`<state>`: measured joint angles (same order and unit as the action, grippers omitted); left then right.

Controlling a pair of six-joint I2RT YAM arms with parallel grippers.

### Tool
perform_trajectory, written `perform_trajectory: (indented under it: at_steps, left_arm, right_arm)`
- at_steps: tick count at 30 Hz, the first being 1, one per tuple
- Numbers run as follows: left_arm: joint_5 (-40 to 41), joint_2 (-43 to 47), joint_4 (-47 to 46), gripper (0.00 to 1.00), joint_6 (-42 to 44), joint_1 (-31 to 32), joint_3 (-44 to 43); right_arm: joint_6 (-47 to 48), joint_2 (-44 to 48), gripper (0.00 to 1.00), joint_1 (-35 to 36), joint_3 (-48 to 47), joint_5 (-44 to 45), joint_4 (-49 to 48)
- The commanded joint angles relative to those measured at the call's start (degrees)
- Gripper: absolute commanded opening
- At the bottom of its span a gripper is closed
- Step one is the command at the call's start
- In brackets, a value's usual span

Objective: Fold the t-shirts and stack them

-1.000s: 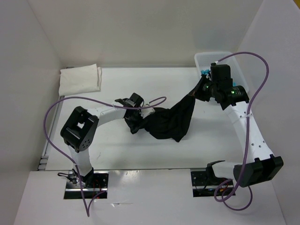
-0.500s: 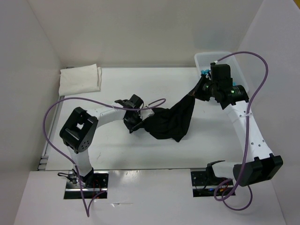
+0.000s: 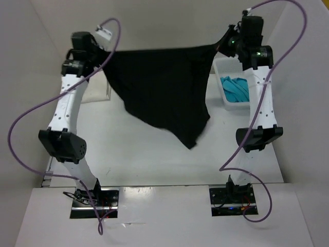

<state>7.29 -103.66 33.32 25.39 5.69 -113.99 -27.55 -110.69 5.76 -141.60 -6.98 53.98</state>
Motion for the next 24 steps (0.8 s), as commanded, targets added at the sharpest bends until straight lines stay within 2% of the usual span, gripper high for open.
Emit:
perform_trajectory:
  at_steps: [1, 4, 5, 7, 8, 10, 11, 12, 13, 14, 18, 21, 24]
  left_arm:
    - [2.5, 5.7, 3.2, 0.0, 4.7, -0.7, -6.5]
    - [2.5, 8.2, 3.2, 0.0, 6.0, -0.7, -3.2]
    - [2.5, 8.8, 3.2, 0.0, 6.6, -0.7, -1.2]
    - [3.2, 10.8, 2.7, 0.0, 7.4, -0.7, 5.6]
    - [3.2, 11.5, 2.1, 0.0, 7.9, -0.7, 7.8]
    - [3.9, 13.8, 2.1, 0.0, 8.5, -0.7, 14.7]
    - [3.9, 14.6, 2.1, 0.0, 9.1, -0.7, 17.1]
    - [4.6, 16.1, 2.1, 0.0, 9.2, -0.7, 19.7]
    - [4.6, 16.9, 2.1, 0.0, 9.7, -0.7, 25.1]
    - [4.6, 18.3, 3.3, 0.0, 10.3, -0.7, 27.9]
    - [4.6, 21.1, 4.7, 0.0, 10.9, -0.2, 43.1]
    - [4.6, 21.1, 5.4, 0.0, 10.1, 2.0, 52.3]
    - [4.0, 20.0, 6.0, 0.0, 8.3, 2.0, 58.3]
  right_arm:
    - [0.3, 3.5, 0.0, -2.5, -10.5, 3.1, 1.8]
    - [1.1, 5.5, 0.0, -2.5, -4.1, 0.6, 1.8]
    - [2.0, 6.3, 0.0, -2.0, 1.0, 0.6, 1.8]
    - [2.8, 8.5, 0.0, 0.3, 7.0, 2.6, 1.1]
    - [2.9, 12.1, 0.0, 1.3, 15.2, 3.8, -1.0]
    - [2.0, 17.3, 0.0, 2.9, 25.8, 5.8, -4.8]
    - [1.1, 22.9, 0.0, 2.9, 36.8, 5.8, -8.8]
    - [0.1, 25.5, 0.0, 2.9, 42.0, 5.1, -10.2]
    - [-1.6, 27.9, 0.0, 3.4, 51.1, 4.5, -11.3]
    - [-2.4, 32.0, 0.0, 3.4, 55.2, 4.0, -12.5]
    - [-7.9, 38.2, 0.0, 9.8, 75.2, 2.9, -13.7]
    - [-12.7, 39.3, 0.0, 14.1, 84.4, 2.1, -14.3]
    - [-15.1, 40.5, 0.0, 14.6, 89.6, 2.1, -14.9]
